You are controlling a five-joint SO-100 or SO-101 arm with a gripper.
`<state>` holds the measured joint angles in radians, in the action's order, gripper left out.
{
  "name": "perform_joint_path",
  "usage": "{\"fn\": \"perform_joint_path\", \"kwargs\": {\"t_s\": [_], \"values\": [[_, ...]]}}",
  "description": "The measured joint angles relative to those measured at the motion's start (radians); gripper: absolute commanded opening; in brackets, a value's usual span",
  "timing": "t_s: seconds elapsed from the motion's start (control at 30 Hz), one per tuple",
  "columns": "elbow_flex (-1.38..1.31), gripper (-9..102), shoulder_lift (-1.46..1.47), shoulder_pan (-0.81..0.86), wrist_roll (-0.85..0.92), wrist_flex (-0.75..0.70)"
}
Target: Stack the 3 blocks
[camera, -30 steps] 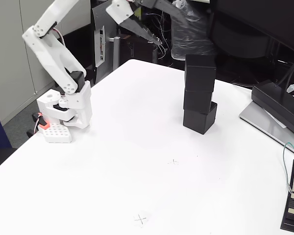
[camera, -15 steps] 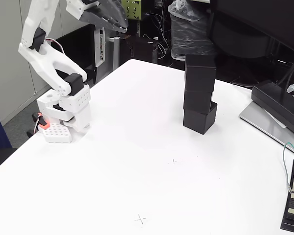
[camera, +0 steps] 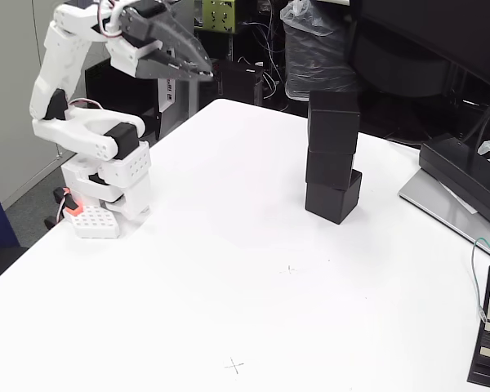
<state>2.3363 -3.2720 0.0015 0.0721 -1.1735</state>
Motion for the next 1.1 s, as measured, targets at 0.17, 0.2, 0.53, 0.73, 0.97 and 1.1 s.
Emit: {"fn": "perform_joint_path", "kwargs": {"t_s": [0.17, 0.2, 0.53, 0.73, 0.97, 1.1], "values": [[0.282, -1, -0.063, 0.002, 0.000, 0.080], [0.321, -1, -0.064, 0.000, 0.000, 0.095], [0.540, -1, -0.064, -0.084, 0.000, 0.190], [0.609, -1, -0.064, -0.081, 0.000, 0.190], [0.675, -1, -0.069, -0.081, 0.000, 0.207], [0.707, -1, -0.066, -0.081, -0.005, 0.281]]}}
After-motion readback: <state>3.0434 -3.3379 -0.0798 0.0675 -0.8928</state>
